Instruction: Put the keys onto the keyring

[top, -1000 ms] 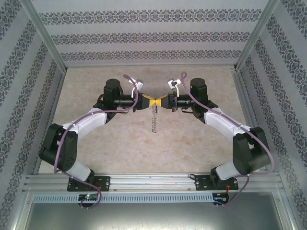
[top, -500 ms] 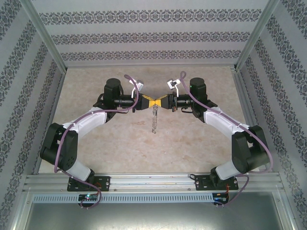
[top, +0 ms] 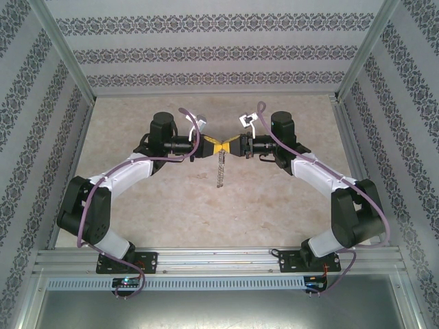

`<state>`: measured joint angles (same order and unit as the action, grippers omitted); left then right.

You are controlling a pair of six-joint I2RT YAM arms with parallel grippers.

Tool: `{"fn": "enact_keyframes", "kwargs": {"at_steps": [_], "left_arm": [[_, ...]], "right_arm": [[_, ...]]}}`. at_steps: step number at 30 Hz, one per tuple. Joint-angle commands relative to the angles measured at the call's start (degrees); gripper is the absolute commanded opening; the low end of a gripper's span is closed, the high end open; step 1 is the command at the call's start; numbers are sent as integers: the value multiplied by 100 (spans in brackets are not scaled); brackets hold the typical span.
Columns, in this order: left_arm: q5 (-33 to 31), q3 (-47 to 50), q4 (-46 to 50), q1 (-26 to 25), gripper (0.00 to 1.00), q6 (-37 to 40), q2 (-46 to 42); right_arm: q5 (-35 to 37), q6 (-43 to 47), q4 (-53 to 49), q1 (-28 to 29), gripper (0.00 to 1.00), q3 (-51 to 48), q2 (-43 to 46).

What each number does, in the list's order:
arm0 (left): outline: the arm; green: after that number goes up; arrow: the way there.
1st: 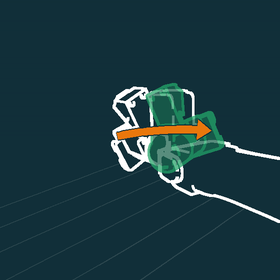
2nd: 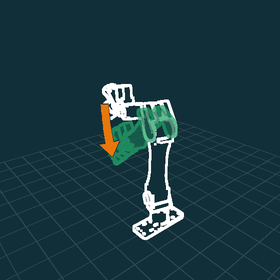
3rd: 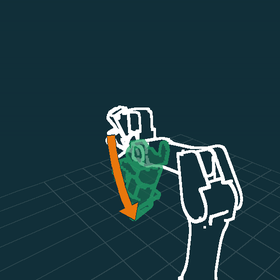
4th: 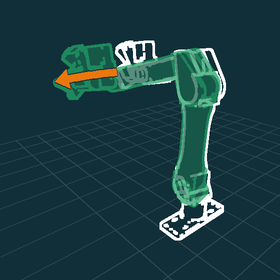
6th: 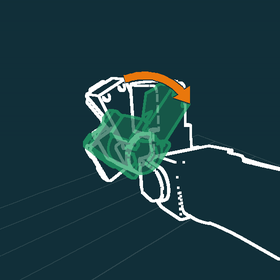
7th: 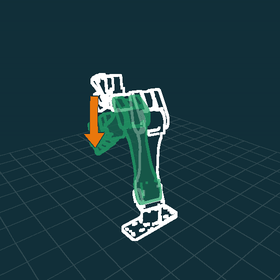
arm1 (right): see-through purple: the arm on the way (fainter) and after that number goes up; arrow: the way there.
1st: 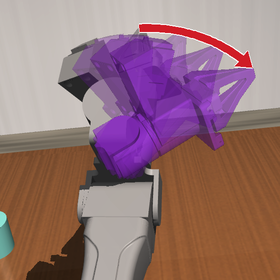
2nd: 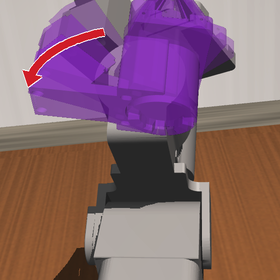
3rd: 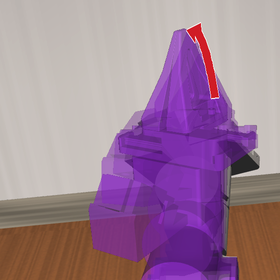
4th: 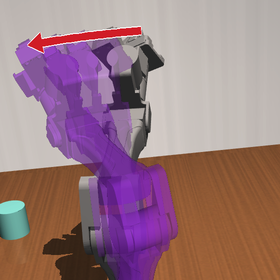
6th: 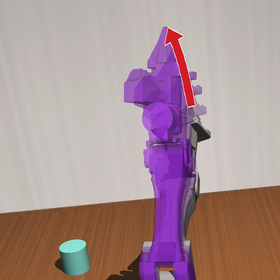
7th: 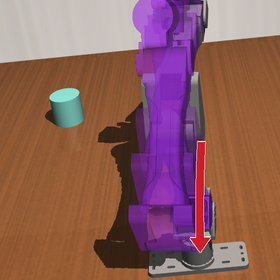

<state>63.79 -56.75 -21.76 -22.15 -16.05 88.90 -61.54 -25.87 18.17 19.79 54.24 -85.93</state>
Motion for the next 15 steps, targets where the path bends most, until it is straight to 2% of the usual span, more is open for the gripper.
{"fn": "enact_keyframes", "kwargs": {"at_steps": [1,7,11,15], "left_arm": [[-265,313,-723,-158,0,-344,-204],[-646,688,-1688,-162,0,-915,-373],[-828,964,-2478,-179,0,-1370,-366],[-891,1125,-3038,-191,0,-1680,-306]], "right_arm": [[340,-96,497,-62,43,-8,492],[1277,-292,783,-206,51,-792,1310],[2184,-283,1058,-136,51,-1600,1834],[2752,-261,1590,15,52,-2351,2086]]}}
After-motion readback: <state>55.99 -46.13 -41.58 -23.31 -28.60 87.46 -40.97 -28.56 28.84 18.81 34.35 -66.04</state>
